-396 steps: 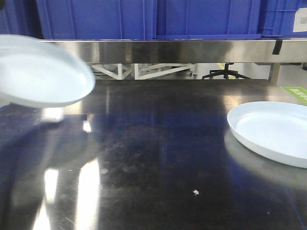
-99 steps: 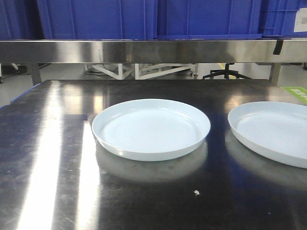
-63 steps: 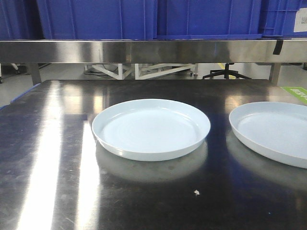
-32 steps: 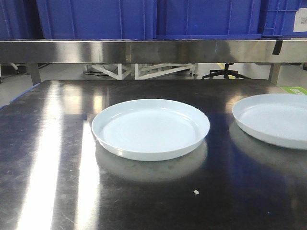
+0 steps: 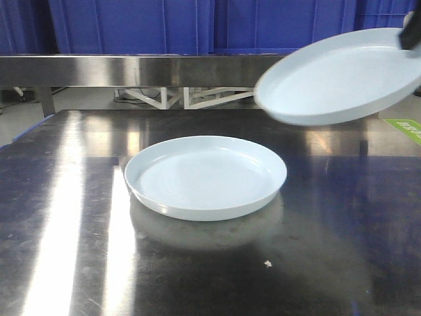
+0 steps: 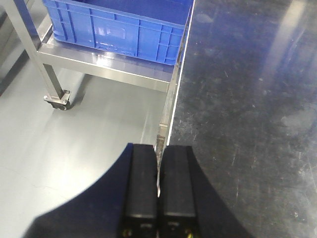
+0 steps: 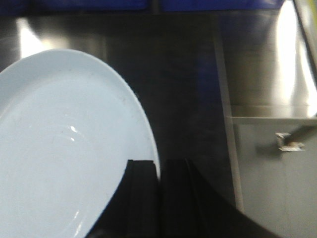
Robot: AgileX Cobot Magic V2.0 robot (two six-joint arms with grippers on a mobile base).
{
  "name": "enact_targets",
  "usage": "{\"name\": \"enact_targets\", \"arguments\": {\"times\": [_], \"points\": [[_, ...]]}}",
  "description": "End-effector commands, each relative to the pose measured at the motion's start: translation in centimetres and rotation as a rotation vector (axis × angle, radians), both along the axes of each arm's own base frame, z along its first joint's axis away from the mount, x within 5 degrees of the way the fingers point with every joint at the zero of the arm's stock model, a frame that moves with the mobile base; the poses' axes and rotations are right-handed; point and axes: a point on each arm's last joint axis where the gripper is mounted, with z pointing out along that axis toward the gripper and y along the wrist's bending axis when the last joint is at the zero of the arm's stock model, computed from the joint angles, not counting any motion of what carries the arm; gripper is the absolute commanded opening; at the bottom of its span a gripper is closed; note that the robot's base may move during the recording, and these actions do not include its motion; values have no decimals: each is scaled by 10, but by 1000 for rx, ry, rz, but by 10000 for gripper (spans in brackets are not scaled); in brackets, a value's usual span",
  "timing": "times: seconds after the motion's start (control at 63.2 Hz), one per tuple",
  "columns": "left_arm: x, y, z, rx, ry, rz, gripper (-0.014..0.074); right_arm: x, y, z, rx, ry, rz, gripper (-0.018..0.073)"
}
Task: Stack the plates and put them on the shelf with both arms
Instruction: 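Lift the plate with the right gripper and lower it onto the center plate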
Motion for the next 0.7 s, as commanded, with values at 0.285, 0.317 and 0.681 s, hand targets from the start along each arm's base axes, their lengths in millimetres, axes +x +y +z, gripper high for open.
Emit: {"name": "enact_targets", "arguments": {"times": [0.285, 0.317, 0.681], "points": [[5, -1, 15, -13, -102, -5, 95, 16, 97, -4, -4, -32, 293, 28], [5, -1, 15, -13, -102, -5, 95, 18, 103, -7, -5, -26, 305, 28], [5, -1, 15, -13, -102, -5, 96, 29, 133, -41, -25, 36, 369, 428]]}}
